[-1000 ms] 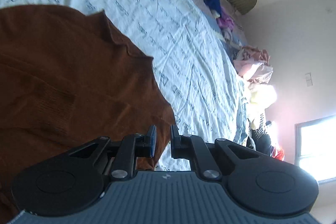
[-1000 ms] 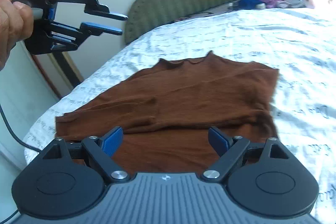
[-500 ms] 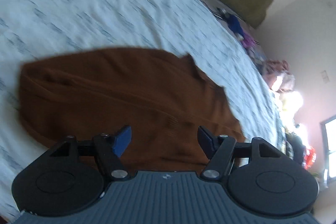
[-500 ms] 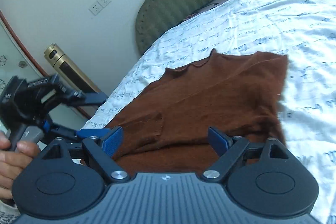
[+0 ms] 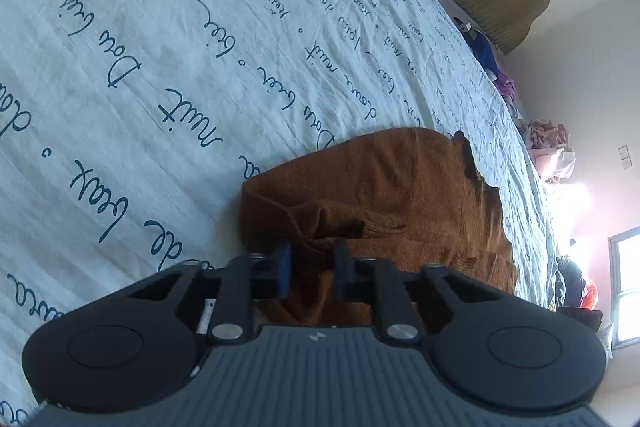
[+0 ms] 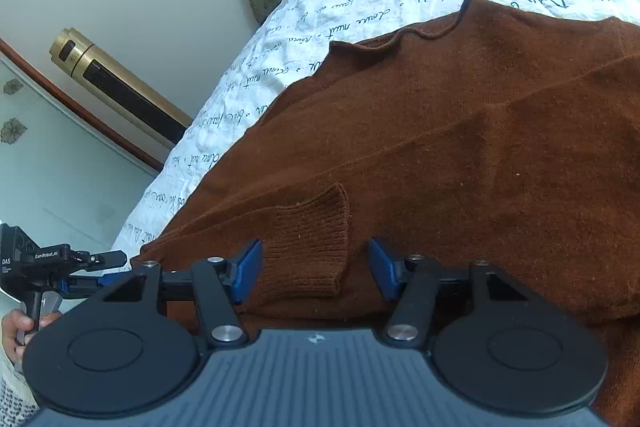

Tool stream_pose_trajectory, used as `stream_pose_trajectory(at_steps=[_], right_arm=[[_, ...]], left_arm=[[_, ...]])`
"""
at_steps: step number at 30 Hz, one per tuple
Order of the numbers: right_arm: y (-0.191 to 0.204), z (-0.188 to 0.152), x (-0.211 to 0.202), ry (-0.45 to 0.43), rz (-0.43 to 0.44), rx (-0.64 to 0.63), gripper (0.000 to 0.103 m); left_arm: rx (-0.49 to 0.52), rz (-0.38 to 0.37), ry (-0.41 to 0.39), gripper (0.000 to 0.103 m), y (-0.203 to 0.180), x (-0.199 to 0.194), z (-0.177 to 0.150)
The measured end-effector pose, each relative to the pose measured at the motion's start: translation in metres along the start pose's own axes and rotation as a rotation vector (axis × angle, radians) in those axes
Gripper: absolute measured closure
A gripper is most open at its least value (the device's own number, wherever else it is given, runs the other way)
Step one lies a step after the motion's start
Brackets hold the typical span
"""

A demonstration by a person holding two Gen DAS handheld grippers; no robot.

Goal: Fold small clothes

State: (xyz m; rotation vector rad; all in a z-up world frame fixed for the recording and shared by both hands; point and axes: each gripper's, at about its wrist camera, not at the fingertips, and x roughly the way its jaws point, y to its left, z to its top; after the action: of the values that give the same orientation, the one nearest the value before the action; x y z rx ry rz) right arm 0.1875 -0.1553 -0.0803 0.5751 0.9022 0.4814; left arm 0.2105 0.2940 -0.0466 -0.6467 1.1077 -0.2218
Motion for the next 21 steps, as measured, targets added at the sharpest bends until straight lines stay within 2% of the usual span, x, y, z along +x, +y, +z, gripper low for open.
stream_pose_trajectory(at_steps=[2,3,8,15,18,21], right_arm=[[0.0,0.002,0.006,0.019,0.003,0.0,0.087],[0.001,0.001,0.008,0.021,0.007,-0.001,0.093],[0.011,0.003,0.004,-0.01,-0.005,-0.058,0.097],[0.033,0.028,-0.036,-0.135,0.033,-0.103,0.098],[0.037,0.041,-0.058,-0.187,0.039,-0.111,0.098],[0.033,0.051,-0.085,-0.237,0.047,-0.098,0.098]], left_arm=[[-0.004,0.0,-0.011,0.096,0.002,0.002,0.002],[-0.013,0.007,-0.014,0.096,0.004,0.002,0.002],[-0.02,-0.011,-0.063,0.097,0.008,-0.01,0.004],[0.04,-0.047,-0.132,0.097,-0.04,-0.03,0.025],[0.056,-0.07,-0.126,0.097,-0.064,-0.028,0.037],[0.099,-0.081,-0.084,0.097,-0.095,-0.016,0.044]])
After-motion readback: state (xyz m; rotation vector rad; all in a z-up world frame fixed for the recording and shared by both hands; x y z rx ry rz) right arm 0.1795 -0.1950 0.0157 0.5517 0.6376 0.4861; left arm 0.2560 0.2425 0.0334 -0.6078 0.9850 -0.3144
